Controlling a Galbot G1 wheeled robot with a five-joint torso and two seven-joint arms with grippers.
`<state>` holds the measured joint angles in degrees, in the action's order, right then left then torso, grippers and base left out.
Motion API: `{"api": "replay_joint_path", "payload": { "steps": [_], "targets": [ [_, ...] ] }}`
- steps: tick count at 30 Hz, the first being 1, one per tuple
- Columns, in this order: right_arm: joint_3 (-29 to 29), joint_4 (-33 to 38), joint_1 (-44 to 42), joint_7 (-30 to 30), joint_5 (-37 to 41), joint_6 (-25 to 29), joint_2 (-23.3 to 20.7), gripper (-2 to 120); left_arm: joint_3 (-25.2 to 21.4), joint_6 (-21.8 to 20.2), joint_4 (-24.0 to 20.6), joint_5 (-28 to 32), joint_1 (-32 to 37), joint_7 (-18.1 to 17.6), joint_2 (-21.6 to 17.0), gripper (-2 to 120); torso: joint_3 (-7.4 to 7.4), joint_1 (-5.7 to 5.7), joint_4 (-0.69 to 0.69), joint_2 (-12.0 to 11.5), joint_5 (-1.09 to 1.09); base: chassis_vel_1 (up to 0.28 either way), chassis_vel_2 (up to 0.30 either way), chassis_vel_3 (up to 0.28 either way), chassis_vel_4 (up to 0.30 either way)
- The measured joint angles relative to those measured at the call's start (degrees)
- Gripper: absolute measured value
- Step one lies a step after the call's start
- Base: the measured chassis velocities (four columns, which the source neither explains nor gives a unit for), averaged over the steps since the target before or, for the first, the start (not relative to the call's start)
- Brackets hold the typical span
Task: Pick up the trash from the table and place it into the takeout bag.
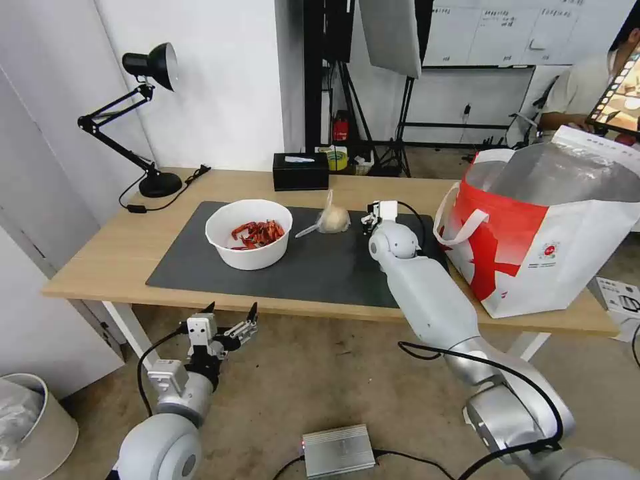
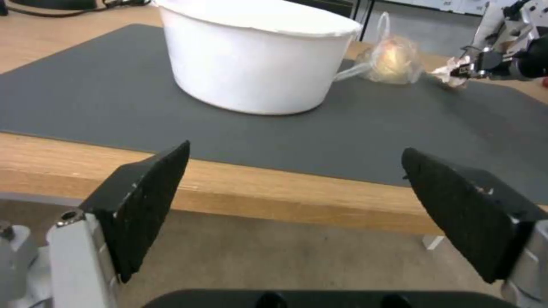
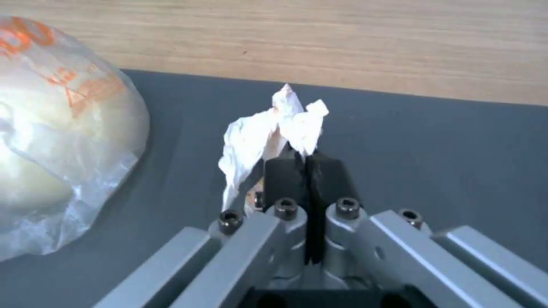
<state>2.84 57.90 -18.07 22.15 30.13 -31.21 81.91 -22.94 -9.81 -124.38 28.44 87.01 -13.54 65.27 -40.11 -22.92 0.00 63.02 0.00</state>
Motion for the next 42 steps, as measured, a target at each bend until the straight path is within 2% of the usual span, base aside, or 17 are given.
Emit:
{"api": "replay_joint_path", "payload": {
  "steps": [9, 18, 25, 42],
  "targets": [
    [0.34, 2.62, -1.67, 0.37, 1.15, -0.02, -0.75, 0, 0.10, 0.00, -0.22, -0.02, 0.10, -0.08, 0.30, 100, 0.00, 0.00, 0.00, 0.00, 0.00, 0.000, 0.000, 0.000, 0.000],
    [-0.25, 10.16, -4.28, 1.78, 3.04, -0.43, -3.78, 0, -0.27, 0.00, -0.94, 0.05, 0.45, -0.13, 0.15, 100, 0.00, 0.00, 0.00, 0.00, 0.01, 0.000, 0.000, 0.000, 0.000],
    [-1.68, 20.71, -8.11, 2.89, 5.57, -2.75, -6.89, 0, -0.48, 0.00, -1.06, 0.19, 0.52, -0.17, 0.05, 100, 0.00, 0.00, 0.00, 0.00, 0.00, 0.000, 0.000, 0.000, 0.000],
    [-2.50, 40.08, -17.44, 6.07, 6.50, -5.48, -11.80, 0, -0.59, 0.00, -1.08, 0.07, 0.92, -0.23, 0.82, 100, 0.00, 0.00, 0.00, 0.00, 0.00, 0.000, 0.000, 0.000, 0.000]
  ]
}}
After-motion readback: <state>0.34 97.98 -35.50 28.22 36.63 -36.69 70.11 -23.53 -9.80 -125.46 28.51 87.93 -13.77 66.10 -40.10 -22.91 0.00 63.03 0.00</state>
